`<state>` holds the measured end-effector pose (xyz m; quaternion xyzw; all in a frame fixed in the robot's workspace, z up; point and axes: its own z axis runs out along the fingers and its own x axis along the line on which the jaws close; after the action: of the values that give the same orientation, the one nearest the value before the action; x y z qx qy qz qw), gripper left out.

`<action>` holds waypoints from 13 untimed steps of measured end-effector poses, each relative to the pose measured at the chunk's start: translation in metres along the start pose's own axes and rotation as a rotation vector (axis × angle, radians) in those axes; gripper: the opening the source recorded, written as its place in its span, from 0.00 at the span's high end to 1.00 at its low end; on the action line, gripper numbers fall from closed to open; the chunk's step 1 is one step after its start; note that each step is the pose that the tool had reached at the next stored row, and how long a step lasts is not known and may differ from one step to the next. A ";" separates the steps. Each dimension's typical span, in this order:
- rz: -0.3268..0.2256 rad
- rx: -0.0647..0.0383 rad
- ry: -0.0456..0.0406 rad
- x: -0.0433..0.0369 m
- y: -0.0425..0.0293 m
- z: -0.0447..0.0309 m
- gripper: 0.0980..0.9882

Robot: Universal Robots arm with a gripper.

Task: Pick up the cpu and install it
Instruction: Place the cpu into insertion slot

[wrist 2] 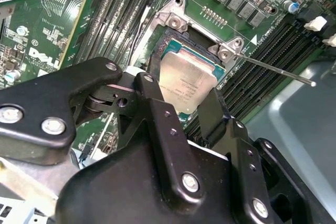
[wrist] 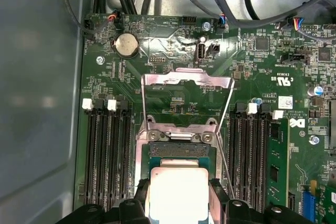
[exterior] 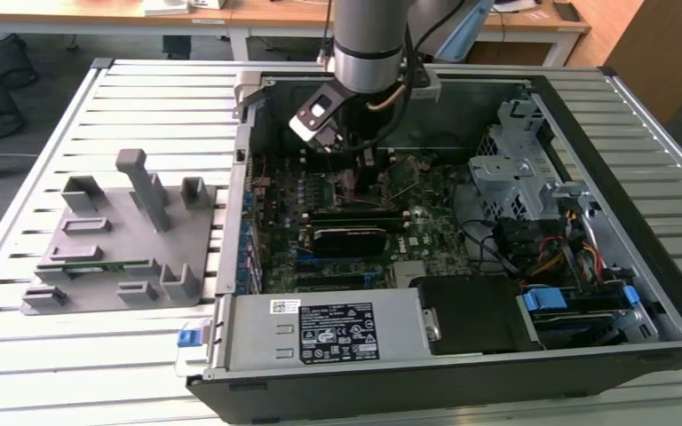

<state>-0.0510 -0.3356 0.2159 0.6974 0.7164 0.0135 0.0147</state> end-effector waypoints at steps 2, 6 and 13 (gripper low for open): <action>0.001 0.000 0.0000 0.0000 -0.0001 0.0015 0.52; 0.005 0.000 -0.0001 0.0000 0.0001 0.0038 0.52; 0.021 0.000 -0.0008 0.0005 0.0016 0.0082 0.52</action>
<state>-0.0490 -0.3350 0.2077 0.7049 0.7091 0.0134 0.0149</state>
